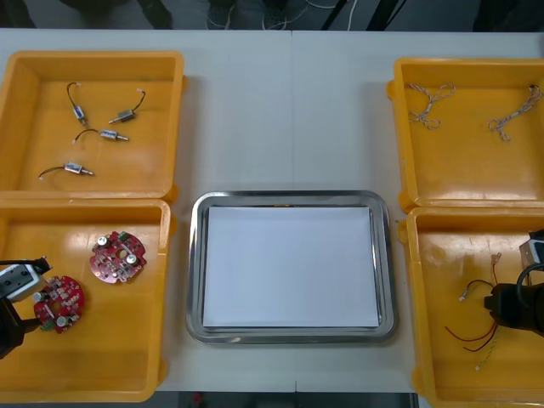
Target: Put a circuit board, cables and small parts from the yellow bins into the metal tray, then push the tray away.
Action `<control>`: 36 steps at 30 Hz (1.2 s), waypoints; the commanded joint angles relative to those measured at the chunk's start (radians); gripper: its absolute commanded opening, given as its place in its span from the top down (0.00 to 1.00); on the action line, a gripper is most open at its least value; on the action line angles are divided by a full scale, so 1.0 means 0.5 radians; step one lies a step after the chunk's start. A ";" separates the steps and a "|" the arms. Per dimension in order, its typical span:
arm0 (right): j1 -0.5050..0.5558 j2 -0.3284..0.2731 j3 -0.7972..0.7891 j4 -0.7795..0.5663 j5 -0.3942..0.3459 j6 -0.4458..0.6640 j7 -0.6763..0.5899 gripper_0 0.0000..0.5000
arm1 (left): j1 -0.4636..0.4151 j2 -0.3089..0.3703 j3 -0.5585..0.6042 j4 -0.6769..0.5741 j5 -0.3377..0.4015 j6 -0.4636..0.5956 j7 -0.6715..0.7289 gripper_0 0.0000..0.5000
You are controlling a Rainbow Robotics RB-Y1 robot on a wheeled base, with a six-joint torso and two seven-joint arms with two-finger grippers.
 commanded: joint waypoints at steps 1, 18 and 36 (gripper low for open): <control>0.059 -0.005 0.021 -0.011 -0.019 -0.021 -0.057 0.31 | 0.008 0.086 -0.113 0.039 -0.001 -0.096 -0.158 0.00; 0.004 -0.005 -0.029 -0.054 0.027 -0.018 -0.023 1.00 | -0.121 0.098 -0.346 0.146 -0.026 -0.216 -0.179 0.00; -0.340 -0.032 -0.569 -0.446 -0.332 0.948 0.041 1.00 | -0.191 0.098 -0.410 0.189 -0.023 -0.231 -0.173 0.00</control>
